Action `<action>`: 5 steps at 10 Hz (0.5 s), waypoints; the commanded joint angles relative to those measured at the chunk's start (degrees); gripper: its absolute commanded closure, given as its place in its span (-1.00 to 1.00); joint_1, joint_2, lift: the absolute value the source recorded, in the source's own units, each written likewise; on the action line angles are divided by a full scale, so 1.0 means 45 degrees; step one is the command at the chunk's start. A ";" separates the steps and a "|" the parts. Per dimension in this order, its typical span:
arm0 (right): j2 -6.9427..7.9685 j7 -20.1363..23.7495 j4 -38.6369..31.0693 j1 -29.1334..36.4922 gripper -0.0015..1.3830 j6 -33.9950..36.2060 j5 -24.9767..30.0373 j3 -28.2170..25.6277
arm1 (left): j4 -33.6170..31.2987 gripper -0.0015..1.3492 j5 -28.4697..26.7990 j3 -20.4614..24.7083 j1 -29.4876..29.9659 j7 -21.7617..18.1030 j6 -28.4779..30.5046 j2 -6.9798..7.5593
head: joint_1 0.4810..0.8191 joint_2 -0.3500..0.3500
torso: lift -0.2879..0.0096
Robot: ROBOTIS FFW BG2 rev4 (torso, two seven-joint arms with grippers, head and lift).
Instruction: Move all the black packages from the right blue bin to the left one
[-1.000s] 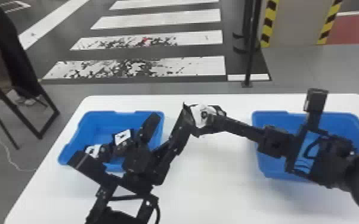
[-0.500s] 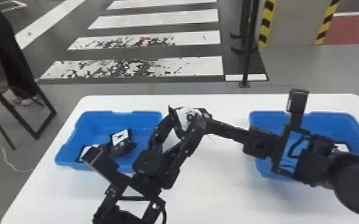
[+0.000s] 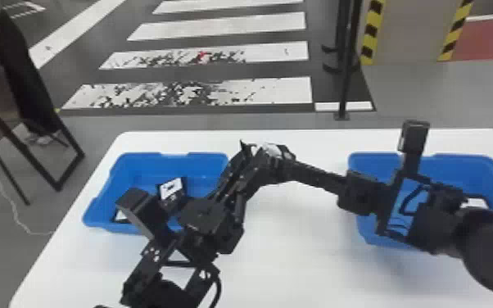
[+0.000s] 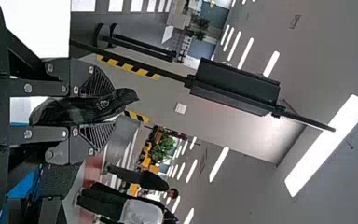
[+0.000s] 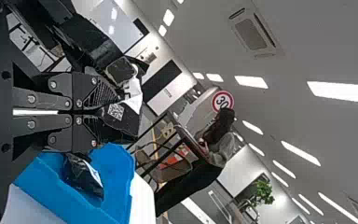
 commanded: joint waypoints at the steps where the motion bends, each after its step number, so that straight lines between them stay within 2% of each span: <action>1: 0.0023 -0.0052 0.0165 -0.0133 0.57 -0.0324 -0.0051 0.0093 | -0.0042 0.80 -0.0033 0.0131 -0.0010 0.0016 0.0176 -0.0017 | 0.27 0.48 | -0.01; 2: 0.0023 -0.0052 0.0290 -0.0133 0.46 -0.0605 -0.0051 0.0144 | -0.0042 0.80 -0.0110 0.0334 -0.0072 0.0016 0.0207 -0.0056 | 0.27 0.49 | -0.01; 3: 0.0023 -0.0052 0.0602 -0.0070 0.13 -0.0949 -0.0228 0.0144 | 0.0208 0.80 -0.0719 0.0867 -0.0166 0.0211 -0.0043 -0.0173 | 0.27 0.50 | -0.01; 4: 0.0004 -0.0052 0.0852 0.0055 -0.49 -0.1137 -0.0304 0.0093 | 0.1020 0.80 -0.1227 0.1400 -0.0510 0.0504 -0.0481 -0.0290 | 0.27 0.53 | -0.01; 5: 0.0004 -0.0052 0.0977 0.0274 -0.89 -0.1230 -0.0279 -0.0110 | 0.2520 0.80 -0.2420 0.2441 -0.1322 0.0680 -0.0981 -0.0446 | 0.27 0.60 | -0.01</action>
